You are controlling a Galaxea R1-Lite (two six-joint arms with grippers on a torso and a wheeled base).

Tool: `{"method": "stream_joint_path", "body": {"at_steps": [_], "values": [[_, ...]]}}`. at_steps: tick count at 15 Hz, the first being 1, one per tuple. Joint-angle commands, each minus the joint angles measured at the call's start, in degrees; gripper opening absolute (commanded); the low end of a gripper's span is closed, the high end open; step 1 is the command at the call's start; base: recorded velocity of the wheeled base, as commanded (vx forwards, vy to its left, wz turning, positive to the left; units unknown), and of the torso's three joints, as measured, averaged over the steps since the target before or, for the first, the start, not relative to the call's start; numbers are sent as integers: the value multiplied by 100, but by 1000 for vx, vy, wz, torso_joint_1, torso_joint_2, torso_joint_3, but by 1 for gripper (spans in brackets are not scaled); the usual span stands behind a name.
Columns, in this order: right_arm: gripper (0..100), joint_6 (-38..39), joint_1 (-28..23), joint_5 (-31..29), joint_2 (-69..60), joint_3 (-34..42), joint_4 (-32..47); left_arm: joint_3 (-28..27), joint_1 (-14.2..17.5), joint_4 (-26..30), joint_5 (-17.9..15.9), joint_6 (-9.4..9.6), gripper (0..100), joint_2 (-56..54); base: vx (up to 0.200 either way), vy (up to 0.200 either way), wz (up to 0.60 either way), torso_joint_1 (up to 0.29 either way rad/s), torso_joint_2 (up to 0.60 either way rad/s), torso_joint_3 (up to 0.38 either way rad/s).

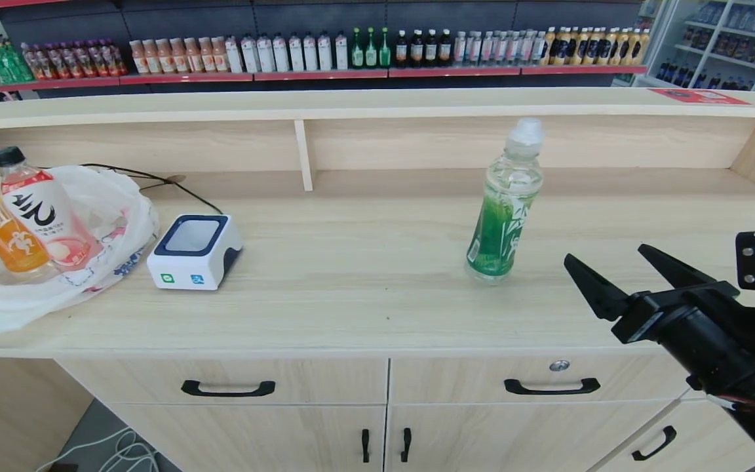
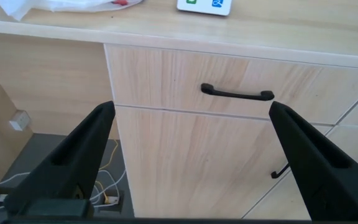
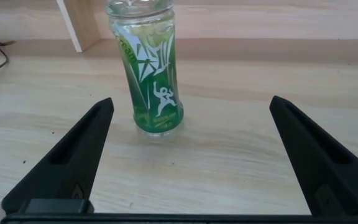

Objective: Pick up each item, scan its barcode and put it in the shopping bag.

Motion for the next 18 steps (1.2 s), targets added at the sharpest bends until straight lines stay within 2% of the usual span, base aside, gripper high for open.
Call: {"method": "stream_joint_path", "body": {"at_steps": [1, 3, 18], "values": [[100, -4, -62, 1, 221, -115, 2, 2, 9, -9, 2, 36, 100, 0, 0, 0, 0, 0, 0, 0], [100, -40, 17, 10, 449, -537, 2, 2, 9, -9, -7, 36, 100, 0, 0, 0, 0, 0, 0, 0], [100, -154, 113, 27, 1741, -1768, 2, 2, 9, -9, -7, 36, 100, 0, 0, 0, 0, 0, 0, 0]]}}
